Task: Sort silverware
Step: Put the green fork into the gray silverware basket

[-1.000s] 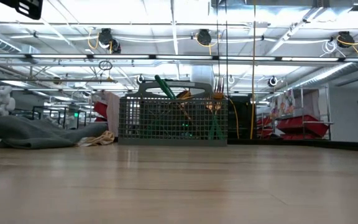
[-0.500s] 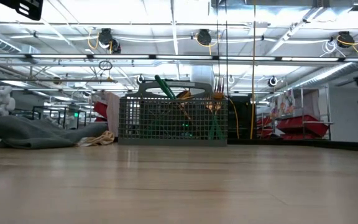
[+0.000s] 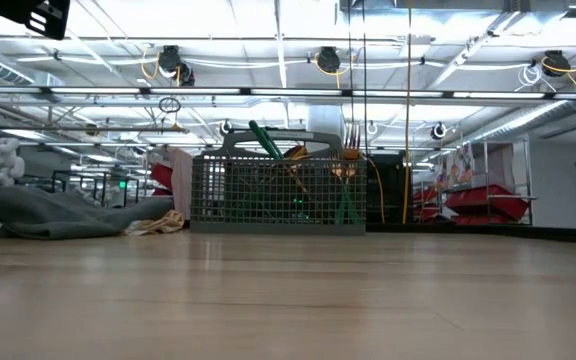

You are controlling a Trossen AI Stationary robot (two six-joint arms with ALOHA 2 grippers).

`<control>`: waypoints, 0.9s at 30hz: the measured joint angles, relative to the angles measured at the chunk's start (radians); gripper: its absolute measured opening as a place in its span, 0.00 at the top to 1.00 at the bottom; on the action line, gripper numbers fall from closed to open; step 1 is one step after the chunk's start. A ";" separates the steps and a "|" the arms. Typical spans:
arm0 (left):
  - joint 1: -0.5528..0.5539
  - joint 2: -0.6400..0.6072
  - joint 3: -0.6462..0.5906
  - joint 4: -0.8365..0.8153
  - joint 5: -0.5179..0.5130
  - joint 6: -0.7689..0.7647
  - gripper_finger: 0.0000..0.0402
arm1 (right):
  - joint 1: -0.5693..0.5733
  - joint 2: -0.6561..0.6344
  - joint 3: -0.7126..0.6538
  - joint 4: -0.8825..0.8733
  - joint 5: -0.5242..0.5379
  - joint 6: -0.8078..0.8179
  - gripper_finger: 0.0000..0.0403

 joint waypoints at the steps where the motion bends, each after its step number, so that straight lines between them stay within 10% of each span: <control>1: 0.000 0.000 0.000 0.000 0.000 0.000 0.89 | 0.006 0.000 -0.011 0.017 0.000 0.008 0.65; 27: 0.000 0.000 0.000 0.016 -0.033 -0.027 0.89 | -0.033 -0.001 -0.116 0.216 -0.049 -0.012 0.99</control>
